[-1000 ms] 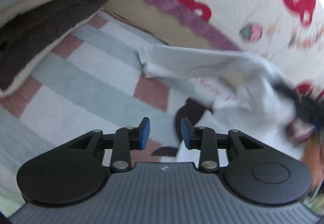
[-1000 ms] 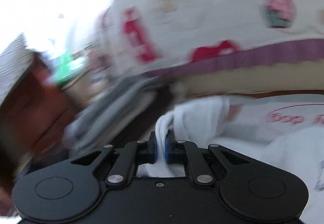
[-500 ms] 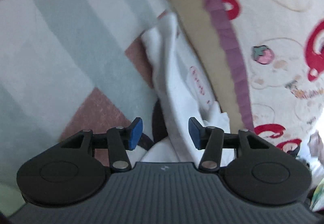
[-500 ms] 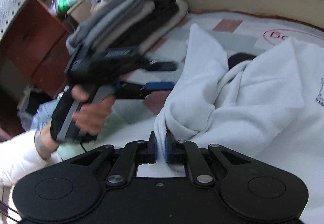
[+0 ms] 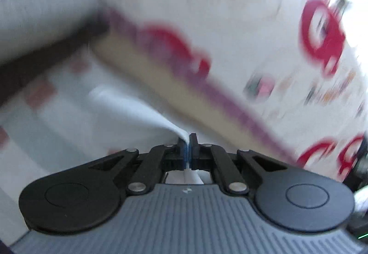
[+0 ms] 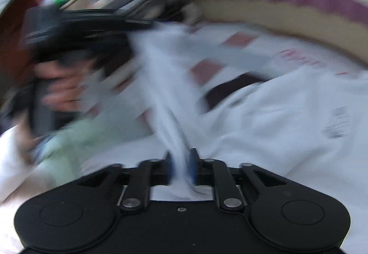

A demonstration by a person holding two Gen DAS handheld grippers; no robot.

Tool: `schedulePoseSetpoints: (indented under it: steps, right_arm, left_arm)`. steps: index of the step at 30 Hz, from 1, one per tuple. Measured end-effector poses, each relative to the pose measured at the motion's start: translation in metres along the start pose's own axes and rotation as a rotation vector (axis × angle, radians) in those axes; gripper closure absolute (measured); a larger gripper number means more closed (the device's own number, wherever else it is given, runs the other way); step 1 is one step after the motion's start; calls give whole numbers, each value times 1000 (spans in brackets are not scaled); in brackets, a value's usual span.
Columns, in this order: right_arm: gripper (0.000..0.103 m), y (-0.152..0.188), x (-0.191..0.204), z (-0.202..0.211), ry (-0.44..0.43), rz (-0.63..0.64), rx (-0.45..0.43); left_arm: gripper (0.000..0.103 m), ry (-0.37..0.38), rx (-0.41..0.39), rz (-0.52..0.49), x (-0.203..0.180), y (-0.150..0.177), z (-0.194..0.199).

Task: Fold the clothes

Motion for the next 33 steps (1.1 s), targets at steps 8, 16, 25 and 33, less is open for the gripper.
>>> schedulePoseSetpoints:
  steps: [8, 16, 25, 33]
  right_arm:
    - [34, -55, -7, 32, -40, -169, -331]
    - [33, -51, -8, -7, 102, -56, -191]
    - [33, -44, 73, -75, 33, 187, 21]
    - [33, -47, 75, -120, 128, 111, 56]
  left_arm:
    - [102, -215, -334, -336, -34, -112, 66]
    - [102, -483, -363, -385, 33, -221, 58]
    - [97, -626, -211, -353, 110, -236, 16]
    - [97, -614, -228, -256, 123, -260, 25]
Point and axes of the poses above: each gripper's, at about its wrist camera, not at the fingertips, and z roughly against the way its jaws point, x to its left, y to its underside, the point moved 10 cm from there along -z, roughly the way its jaws point, and after that the axes turned 5 degrees about -y, right-handed, at the moved point
